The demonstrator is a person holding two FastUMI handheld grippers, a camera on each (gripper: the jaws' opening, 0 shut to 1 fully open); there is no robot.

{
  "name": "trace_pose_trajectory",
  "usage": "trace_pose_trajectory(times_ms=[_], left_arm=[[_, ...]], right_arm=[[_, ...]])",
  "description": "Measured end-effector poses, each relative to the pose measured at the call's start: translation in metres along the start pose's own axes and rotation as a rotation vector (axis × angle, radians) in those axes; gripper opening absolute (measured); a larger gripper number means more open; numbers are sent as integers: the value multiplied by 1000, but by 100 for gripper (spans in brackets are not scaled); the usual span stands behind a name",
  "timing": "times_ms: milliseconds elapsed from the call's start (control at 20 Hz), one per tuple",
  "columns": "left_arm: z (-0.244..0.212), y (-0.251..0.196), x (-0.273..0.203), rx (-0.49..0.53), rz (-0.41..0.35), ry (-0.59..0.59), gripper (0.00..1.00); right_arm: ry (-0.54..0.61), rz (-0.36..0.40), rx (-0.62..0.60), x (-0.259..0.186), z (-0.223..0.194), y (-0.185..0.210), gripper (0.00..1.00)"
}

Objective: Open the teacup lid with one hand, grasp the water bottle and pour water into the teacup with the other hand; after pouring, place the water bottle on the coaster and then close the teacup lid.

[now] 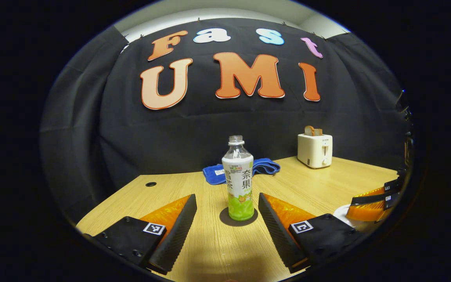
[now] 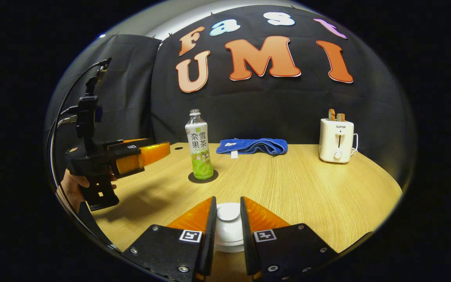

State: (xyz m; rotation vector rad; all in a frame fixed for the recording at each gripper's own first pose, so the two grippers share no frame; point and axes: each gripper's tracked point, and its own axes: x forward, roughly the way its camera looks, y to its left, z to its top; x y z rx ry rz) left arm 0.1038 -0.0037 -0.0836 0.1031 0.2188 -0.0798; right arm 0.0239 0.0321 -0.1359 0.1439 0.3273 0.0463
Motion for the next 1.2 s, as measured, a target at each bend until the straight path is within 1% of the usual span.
trace_pose_trajectory(times_ms=[150, 250, 300, 350, 400, 450, 600, 700, 900, 950, 1050, 1200], left_arm=[[4, 4, -13, -83, 0, 17, 100], [13, 11, -20, -131, 7, 6, 100], [19, 16, -24, -140, 15, -5, 100], [27, 21, -28, -144, 27, -22, 96], [33, 25, -32, -148, 39, -40, 100], [40, 27, -38, -150, 50, -59, 96], [48, 33, -50, -154, 69, -104, 97], [51, 32, -55, -145, 77, -116, 98], [65, 30, -63, -113, 91, -180, 96], [67, 31, -66, -94, 100, -194, 98], [68, 29, -71, -52, 111, -212, 96], [79, 28, -79, -10, 126, -250, 96]], right_arm=[[-30, 1, 25, -2, 13, 4, 36], [-64, -13, 22, -6, 26, 3, 45], [-75, -21, 21, -8, 32, 1, 51], [-87, -29, 23, -9, 38, 0, 55], [-103, -36, 25, -12, 46, -1, 59], [-127, -42, 25, -15, 56, -1, 60], [-205, -60, -1, -25, 86, -3, 74], [-253, -73, -26, -33, 104, -3, 80], [-330, -88, -71, -47, 128, -1, 85], [-345, -105, -90, -50, 132, -4, 86], [-383, -143, -117, -56, 143, -10, 87], [-417, -186, -117, -61, 154, -19, 87]])
